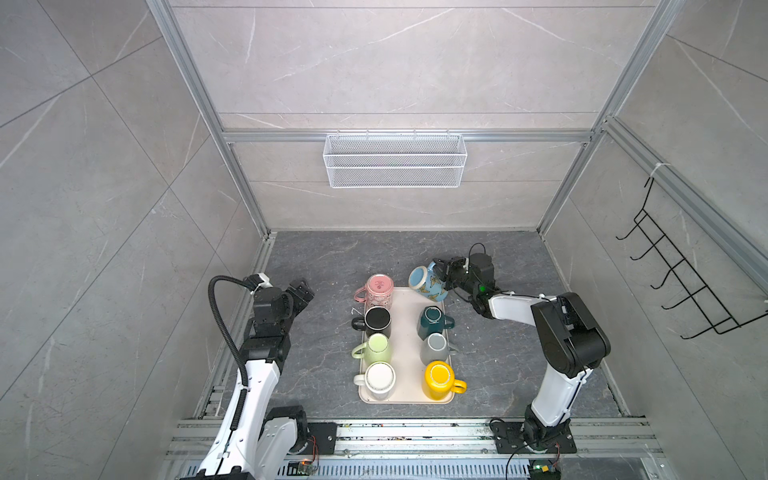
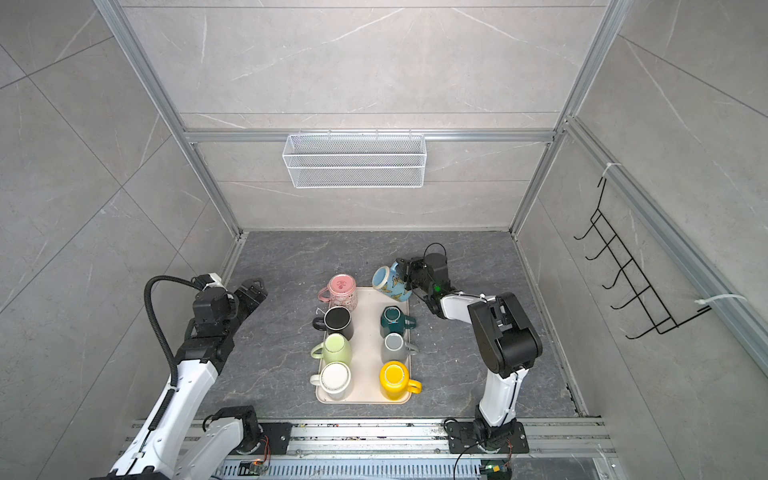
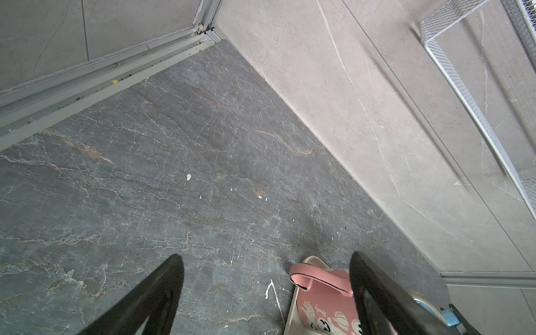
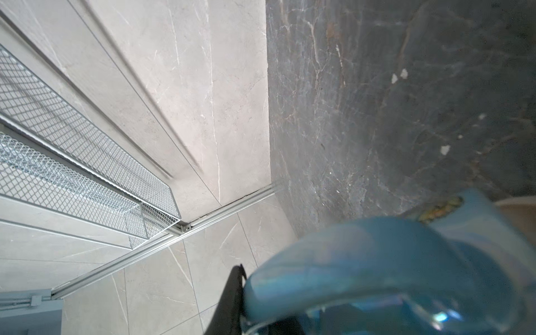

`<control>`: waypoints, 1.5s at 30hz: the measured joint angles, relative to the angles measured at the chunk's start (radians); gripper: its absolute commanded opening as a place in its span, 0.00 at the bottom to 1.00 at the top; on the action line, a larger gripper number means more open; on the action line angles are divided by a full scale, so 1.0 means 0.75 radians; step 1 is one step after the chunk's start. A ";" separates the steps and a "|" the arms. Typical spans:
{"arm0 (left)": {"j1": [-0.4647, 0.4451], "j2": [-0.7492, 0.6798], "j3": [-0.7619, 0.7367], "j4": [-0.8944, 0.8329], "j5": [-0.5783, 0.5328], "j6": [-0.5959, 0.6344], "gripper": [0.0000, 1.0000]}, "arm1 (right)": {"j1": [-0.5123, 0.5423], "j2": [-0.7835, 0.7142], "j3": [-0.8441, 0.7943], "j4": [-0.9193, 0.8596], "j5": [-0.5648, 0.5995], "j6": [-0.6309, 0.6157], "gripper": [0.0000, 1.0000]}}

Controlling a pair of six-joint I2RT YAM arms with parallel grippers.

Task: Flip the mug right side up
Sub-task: 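Lift the blue mug off the tray with the right gripper while the left arm rises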

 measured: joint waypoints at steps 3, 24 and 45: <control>0.000 0.000 0.000 0.000 0.001 0.003 0.91 | 0.010 -0.016 0.024 -0.068 0.000 -0.085 0.00; 0.000 0.074 0.203 -0.084 0.191 0.144 0.87 | 0.248 -0.408 0.358 -0.922 0.197 -1.246 0.00; -0.139 0.349 0.724 -0.347 0.578 0.515 0.83 | 0.917 -0.525 0.303 -1.024 1.232 -2.650 0.00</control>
